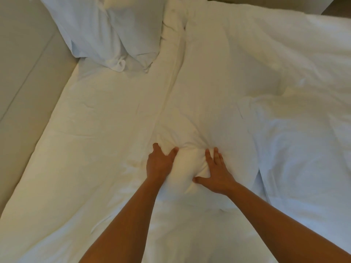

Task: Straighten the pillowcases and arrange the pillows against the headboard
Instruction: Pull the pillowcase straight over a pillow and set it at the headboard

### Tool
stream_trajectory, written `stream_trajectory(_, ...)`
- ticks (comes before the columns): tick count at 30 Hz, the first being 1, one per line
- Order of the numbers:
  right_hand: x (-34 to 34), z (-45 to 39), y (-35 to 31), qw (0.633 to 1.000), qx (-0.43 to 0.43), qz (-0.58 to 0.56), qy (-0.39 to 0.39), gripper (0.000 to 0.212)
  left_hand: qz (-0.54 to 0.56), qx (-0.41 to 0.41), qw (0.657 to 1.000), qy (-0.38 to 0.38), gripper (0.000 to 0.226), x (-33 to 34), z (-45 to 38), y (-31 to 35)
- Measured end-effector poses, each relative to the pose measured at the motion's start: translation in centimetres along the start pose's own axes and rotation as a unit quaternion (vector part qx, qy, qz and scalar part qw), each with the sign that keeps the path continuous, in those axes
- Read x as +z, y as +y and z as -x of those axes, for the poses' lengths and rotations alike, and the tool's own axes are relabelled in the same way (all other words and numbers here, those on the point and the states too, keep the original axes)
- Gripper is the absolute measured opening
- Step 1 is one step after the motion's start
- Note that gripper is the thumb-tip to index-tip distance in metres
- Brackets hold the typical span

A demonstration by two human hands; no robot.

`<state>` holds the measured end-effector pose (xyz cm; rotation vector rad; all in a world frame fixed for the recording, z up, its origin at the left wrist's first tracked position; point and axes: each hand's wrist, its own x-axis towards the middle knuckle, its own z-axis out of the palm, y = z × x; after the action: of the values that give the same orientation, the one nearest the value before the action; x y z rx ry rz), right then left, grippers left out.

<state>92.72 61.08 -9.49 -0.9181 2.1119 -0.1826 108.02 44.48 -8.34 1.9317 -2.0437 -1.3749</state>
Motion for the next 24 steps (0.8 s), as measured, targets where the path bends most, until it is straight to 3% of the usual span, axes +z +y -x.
stream_trajectory(6,-4.3,7.6,2.8,0.997,-0.051,-0.039,0.031,0.124,-0.006,0.111,0.994,0.019,0.069,-1.0,8.6,4.6)
stream_trajectory(11,-7.9,15.1,4.2,0.988,-0.091,-0.103,0.067,0.122,-0.053,0.236,0.969,0.057,0.051,-4.3,16.6,10.5)
stream_trajectory(18,-11.1,23.7,4.1,0.960,-0.151,-0.163,0.171,0.103,-0.237,0.389,0.887,0.077,0.034,-8.8,27.3,16.1)
stream_trajectory(24,-15.0,28.2,1.8,0.922,-0.186,-0.151,0.305,0.112,-0.336,0.437,0.828,0.106,0.039,-15.0,34.0,15.4)
